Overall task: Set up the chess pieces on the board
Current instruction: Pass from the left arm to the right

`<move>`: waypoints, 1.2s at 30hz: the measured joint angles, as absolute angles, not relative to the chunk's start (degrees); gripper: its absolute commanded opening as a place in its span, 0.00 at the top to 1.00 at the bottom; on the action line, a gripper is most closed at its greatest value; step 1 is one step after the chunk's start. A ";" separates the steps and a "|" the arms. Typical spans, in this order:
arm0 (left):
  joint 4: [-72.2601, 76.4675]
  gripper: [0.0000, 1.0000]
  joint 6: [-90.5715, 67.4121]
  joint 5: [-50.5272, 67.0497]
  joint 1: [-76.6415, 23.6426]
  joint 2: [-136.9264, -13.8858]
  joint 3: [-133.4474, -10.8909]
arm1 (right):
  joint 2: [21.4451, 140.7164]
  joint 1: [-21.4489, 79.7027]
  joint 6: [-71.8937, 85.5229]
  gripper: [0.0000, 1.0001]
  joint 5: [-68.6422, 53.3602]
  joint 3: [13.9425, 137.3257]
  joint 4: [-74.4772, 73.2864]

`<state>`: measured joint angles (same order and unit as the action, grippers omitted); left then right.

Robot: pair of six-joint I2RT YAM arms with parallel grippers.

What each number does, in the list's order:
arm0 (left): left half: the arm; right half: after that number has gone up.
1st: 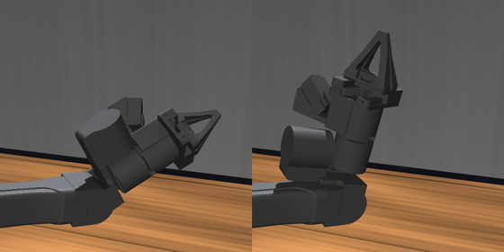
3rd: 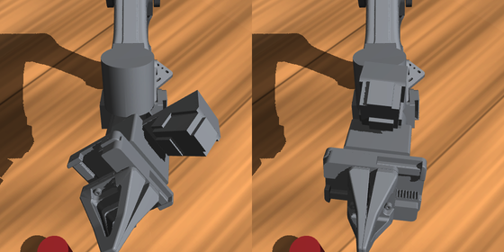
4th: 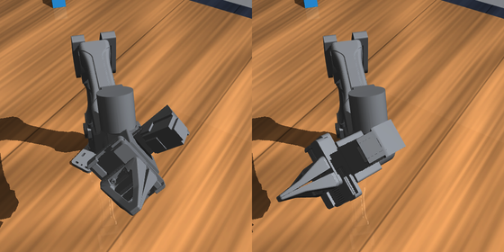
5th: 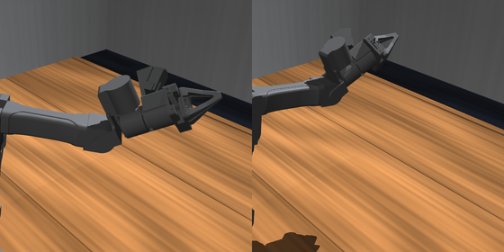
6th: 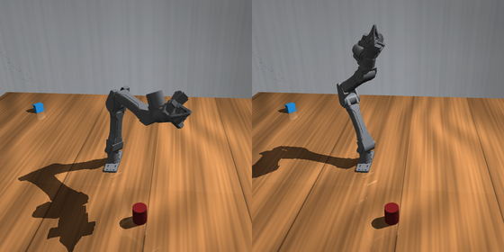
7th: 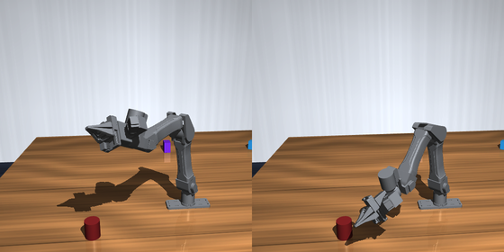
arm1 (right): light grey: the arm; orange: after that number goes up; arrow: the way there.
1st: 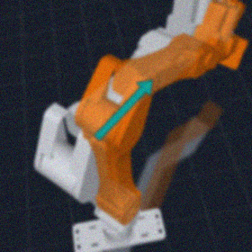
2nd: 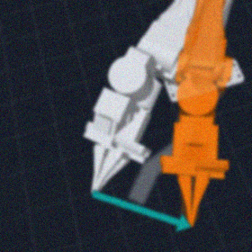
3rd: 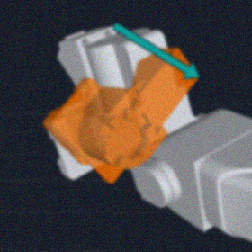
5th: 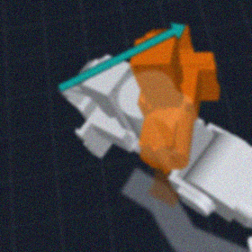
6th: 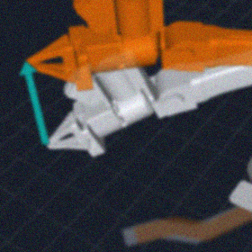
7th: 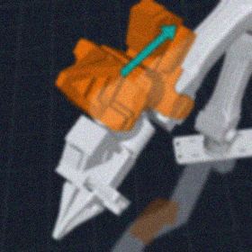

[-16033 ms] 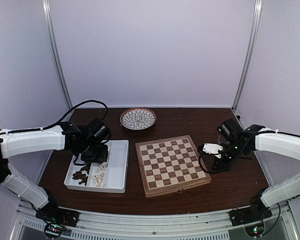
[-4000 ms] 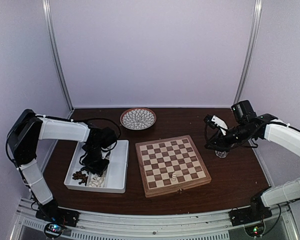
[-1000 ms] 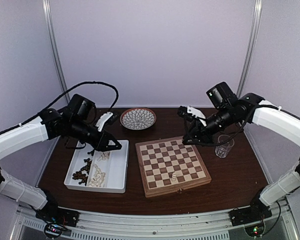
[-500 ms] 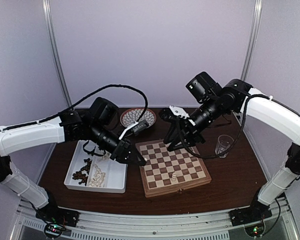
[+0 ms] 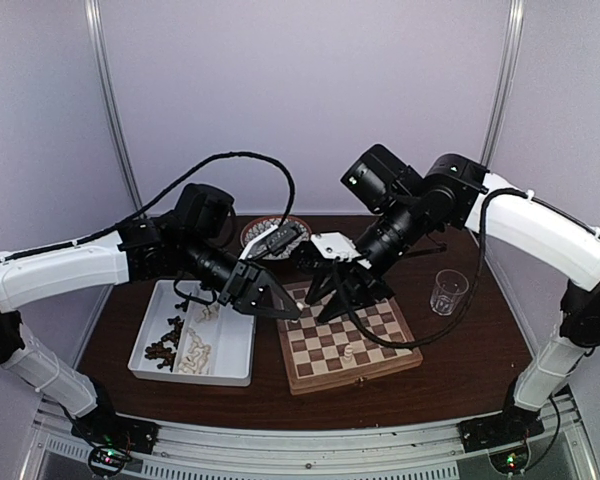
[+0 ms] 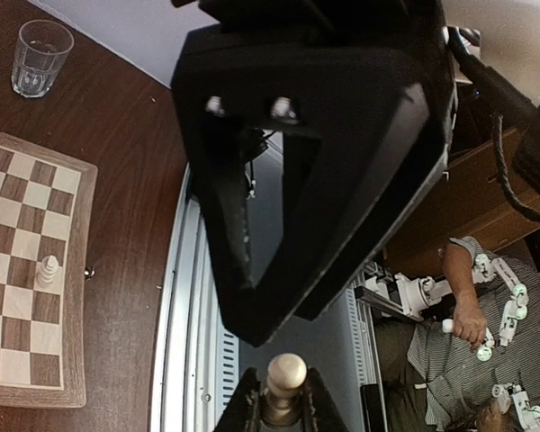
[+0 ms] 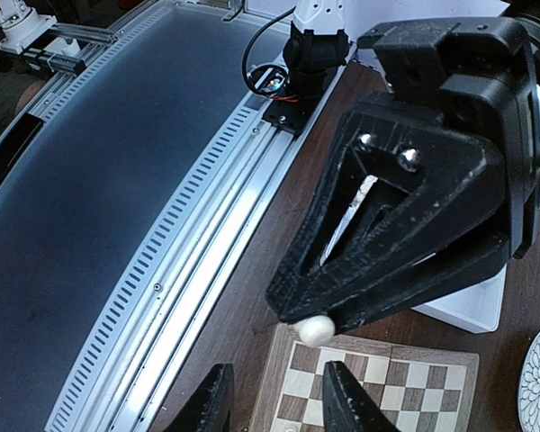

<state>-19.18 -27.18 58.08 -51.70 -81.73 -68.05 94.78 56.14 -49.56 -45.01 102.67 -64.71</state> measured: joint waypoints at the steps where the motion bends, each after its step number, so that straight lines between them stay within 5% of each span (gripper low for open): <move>1: -19.05 0.88 -27.33 58.28 -51.79 -81.73 -68.05 | 94.98 56.18 -49.54 0.64 -44.73 102.96 -64.62; 22: -15.79 0.88 -28.67 60.55 -52.99 -83.57 -68.16 | 96.42 57.63 -46.54 0.69 -46.28 105.45 -63.40; 32: -15.07 0.90 -29.61 61.52 -52.99 -83.57 -68.16 | 96.42 57.63 -46.09 0.90 -47.57 105.47 -64.71; 36: -15.27 0.69 -29.50 61.69 -52.99 -83.57 -68.16 | 96.42 57.60 -46.04 0.95 -47.77 105.47 -64.97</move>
<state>-15.27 -29.50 61.69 -52.99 -83.57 -68.16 96.42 57.60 -46.04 -47.77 105.47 -64.97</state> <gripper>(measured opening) 0.164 0.098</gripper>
